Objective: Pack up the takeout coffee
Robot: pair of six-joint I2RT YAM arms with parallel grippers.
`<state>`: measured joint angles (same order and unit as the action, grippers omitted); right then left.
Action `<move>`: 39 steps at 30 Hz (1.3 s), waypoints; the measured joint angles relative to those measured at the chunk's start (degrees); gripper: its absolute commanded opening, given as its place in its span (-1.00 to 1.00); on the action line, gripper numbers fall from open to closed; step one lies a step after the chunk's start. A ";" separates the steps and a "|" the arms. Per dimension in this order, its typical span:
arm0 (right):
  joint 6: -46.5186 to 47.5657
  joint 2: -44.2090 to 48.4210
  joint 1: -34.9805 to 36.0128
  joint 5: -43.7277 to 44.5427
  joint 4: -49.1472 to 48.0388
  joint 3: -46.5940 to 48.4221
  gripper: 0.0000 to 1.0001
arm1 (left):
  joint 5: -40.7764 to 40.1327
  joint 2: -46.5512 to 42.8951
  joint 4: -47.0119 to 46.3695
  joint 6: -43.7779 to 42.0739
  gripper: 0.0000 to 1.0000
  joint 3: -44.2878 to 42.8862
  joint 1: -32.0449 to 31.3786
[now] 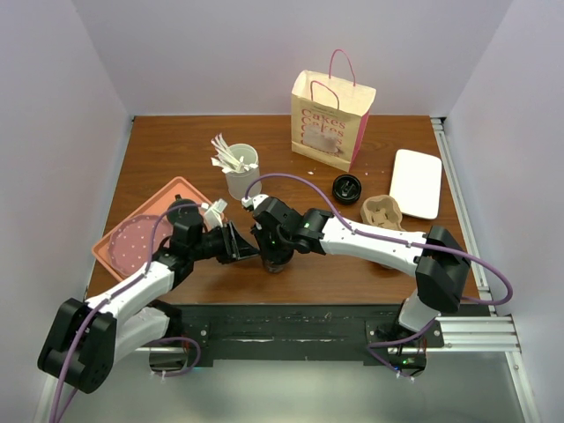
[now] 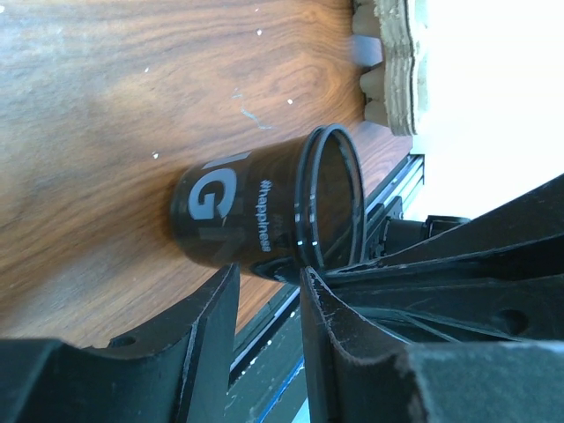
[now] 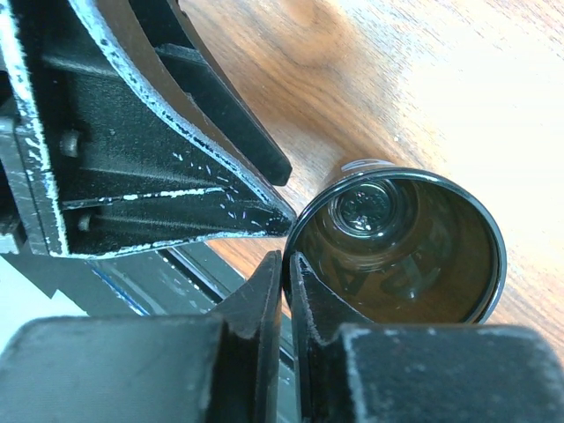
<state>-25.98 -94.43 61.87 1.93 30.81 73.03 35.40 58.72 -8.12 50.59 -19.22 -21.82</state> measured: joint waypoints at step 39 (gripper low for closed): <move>-1.62 1.18 0.00 1.07 1.14 -0.09 -0.53 | -0.15 2.36 0.07 -0.28 -0.23 0.48 0.00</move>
<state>-27.59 -93.25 61.87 3.01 31.94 72.95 35.24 61.08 -8.05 50.30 -18.74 -21.82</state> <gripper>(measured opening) 0.210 0.385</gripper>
